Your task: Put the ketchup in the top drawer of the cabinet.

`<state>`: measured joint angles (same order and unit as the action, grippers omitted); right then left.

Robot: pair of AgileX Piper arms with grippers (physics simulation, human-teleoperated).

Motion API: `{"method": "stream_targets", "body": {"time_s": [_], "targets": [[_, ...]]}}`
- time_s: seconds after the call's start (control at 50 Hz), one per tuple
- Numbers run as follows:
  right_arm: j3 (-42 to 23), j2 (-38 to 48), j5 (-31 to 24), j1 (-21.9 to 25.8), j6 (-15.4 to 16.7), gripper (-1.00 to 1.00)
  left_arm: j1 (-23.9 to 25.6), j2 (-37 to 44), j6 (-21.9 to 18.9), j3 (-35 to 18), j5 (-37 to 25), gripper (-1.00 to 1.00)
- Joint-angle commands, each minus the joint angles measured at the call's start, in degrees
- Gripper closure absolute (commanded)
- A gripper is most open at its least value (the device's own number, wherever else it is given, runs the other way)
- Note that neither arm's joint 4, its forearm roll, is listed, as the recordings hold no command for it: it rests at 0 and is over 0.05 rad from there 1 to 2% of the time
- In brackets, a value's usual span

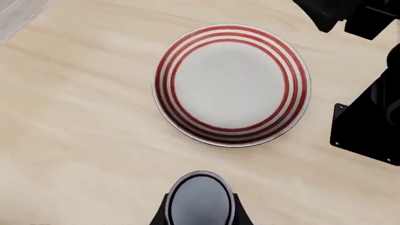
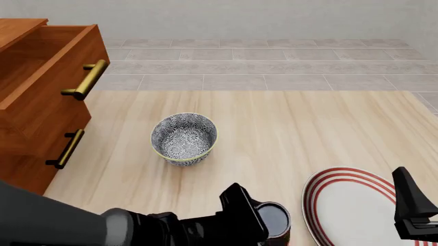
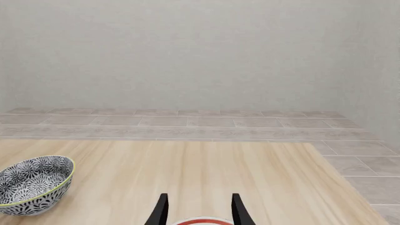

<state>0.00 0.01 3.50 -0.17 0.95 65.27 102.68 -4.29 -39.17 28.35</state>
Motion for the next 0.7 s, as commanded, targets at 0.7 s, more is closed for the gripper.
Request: {"method": "stream_targets", "body": {"time_s": [0.7], "targets": [[0.00, 0.00, 0.00, 0.00, 0.00, -1.00, -7.28, -32.64, -1.83, 7.85, -17.11, 1.00]]}}
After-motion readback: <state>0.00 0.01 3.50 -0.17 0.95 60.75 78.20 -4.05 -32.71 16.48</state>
